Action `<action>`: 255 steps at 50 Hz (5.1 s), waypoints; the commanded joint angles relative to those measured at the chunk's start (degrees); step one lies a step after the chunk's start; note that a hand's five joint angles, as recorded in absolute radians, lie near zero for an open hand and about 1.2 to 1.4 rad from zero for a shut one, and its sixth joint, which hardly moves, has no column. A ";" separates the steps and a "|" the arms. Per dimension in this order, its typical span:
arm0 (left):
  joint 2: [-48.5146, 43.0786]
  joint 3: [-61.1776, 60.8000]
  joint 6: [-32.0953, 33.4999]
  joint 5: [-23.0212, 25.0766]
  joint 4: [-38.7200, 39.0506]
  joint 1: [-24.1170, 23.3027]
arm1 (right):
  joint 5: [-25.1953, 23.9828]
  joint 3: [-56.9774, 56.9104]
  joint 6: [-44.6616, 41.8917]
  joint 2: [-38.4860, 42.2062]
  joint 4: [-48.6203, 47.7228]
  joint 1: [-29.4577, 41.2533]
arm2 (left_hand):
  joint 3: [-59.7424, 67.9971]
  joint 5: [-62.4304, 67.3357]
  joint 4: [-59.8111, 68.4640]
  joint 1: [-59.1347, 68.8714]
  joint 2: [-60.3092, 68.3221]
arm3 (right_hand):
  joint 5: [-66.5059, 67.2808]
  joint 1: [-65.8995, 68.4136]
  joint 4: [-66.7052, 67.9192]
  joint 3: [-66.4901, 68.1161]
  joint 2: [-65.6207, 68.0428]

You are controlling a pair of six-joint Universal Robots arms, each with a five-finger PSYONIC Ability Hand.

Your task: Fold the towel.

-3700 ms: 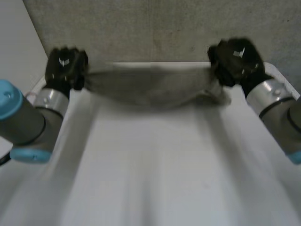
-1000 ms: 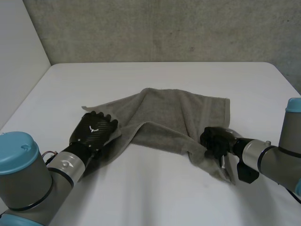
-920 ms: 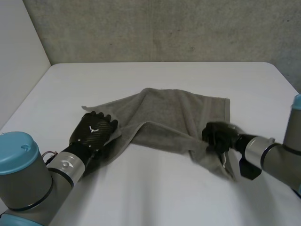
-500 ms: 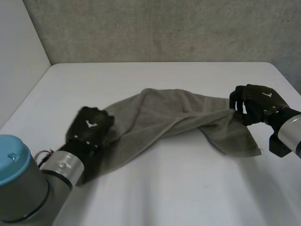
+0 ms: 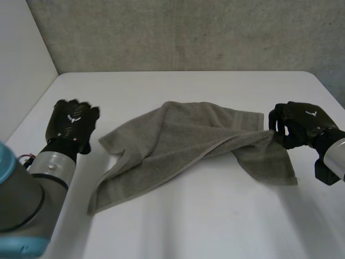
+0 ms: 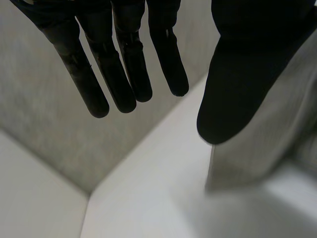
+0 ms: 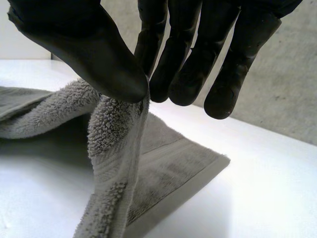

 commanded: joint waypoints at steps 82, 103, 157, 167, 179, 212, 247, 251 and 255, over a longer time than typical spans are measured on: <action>-24.84 17.96 -25.02 -12.09 -6.71 -19.63 | 0.11 -0.61 4.41 -13.71 1.49 2.49 | 27.49 27.58 27.55 27.48 27.55 | 3.14 4.08 3.99 3.54 4.17; -28.71 19.19 -25.02 -9.00 -6.71 -19.20 | 0.11 -0.34 4.32 -13.01 1.05 2.23 | 15.20 15.30 15.27 15.19 15.27 | 3.14 4.08 3.99 3.54 4.17; -28.01 64.18 -1.38 8.75 -14.62 4.45 | 23.49 -59.58 -34.44 26.01 -3.87 19.72 | 35.03 35.12 35.09 35.02 35.09 | 3.14 4.08 3.99 3.54 4.17; -16.24 51.29 -9.89 9.01 9.90 4.53 | 22.17 -44.73 -34.35 13.01 -18.02 20.51 | 35.03 35.12 35.09 35.02 35.09 | 3.14 4.08 3.99 3.54 4.17; -13.78 33.18 -11.22 11.30 9.28 3.66 | 20.94 -34.46 -24.87 14.41 -4.41 19.81 | 35.03 35.12 35.09 35.02 35.09 | -10.79 -9.85 -9.94 -10.39 -9.76; 18.13 16.03 -3.05 18.95 1.11 2.34 | -7.36 -39.10 21.79 21.43 8.79 16.55 | 35.03 35.12 35.09 35.02 35.09 | -59.89 -58.95 -59.04 -59.48 -58.85; 17.17 19.01 -3.05 17.80 -3.29 2.25 | -17.02 -44.72 28.76 40.51 5.26 38.00 | 35.03 35.12 35.09 35.02 35.09 | -47.94 -47.00 -47.09 -47.53 -46.90; 15.06 20.24 -3.05 17.45 -3.55 2.25 | -17.12 -45.95 28.84 42.36 5.27 38.97 | 35.03 35.12 35.09 35.02 35.09 | -35.24 -34.30 -34.39 -34.83 -34.20; 14.18 20.85 -3.14 17.36 -3.20 2.34 | -16.94 -46.84 28.93 43.33 5.18 38.97 | 35.03 35.12 35.09 35.02 35.09 | -12.28 -11.34 -11.43 -11.87 -11.24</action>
